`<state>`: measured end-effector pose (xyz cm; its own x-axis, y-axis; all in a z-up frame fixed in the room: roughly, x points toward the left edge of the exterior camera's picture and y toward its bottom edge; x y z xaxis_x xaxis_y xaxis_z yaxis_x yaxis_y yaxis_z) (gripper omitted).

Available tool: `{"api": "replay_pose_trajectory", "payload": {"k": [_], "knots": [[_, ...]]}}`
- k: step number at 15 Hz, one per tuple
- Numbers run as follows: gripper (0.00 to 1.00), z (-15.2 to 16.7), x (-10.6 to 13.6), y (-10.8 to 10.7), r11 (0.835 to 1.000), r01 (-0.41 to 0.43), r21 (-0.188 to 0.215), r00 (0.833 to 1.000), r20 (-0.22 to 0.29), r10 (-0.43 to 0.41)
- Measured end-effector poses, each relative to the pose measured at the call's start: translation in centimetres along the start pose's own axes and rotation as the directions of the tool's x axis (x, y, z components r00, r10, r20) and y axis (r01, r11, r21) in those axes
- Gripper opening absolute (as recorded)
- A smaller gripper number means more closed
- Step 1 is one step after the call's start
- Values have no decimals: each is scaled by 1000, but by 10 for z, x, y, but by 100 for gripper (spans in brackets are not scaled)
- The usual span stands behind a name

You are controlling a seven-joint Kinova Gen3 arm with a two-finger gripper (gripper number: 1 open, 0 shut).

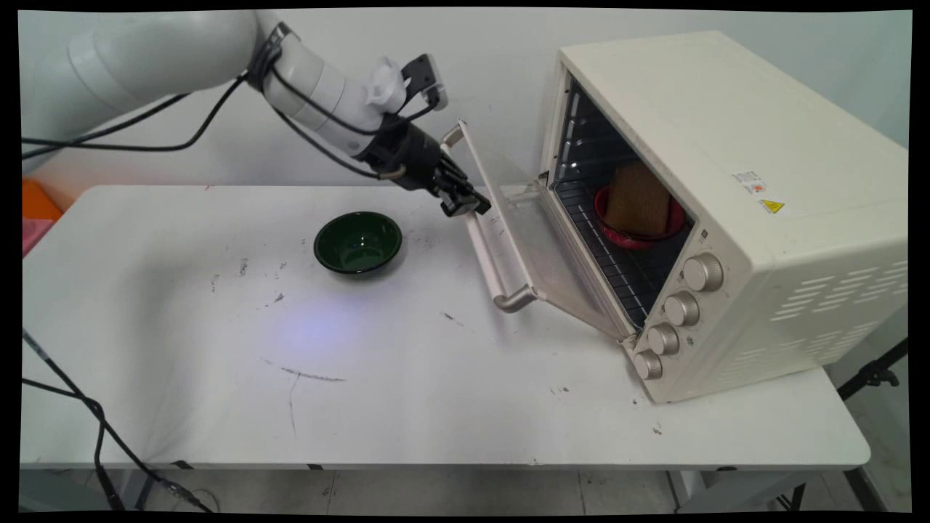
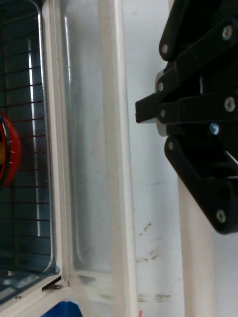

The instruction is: Open the oven

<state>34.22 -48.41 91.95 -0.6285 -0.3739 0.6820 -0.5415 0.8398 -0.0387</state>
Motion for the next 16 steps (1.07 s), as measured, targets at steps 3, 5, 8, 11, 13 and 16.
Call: {"api": "replay_pose_trajectory", "payload": {"k": [3,5,8,11,13,16], "knots": [[0,3,-20,0,1000,-7,-4,1000,-26,7],[0,4,-33,0,1000,-12,-6,999,-39,12],[0,6,-50,1,1000,-16,-10,998,-53,16],[0,7,-64,3,1000,-19,-13,998,-61,18],[0,7,-73,5,1000,-22,-17,998,-65,21],[0,4,-85,7,1000,-24,-16,998,-65,22]]}}
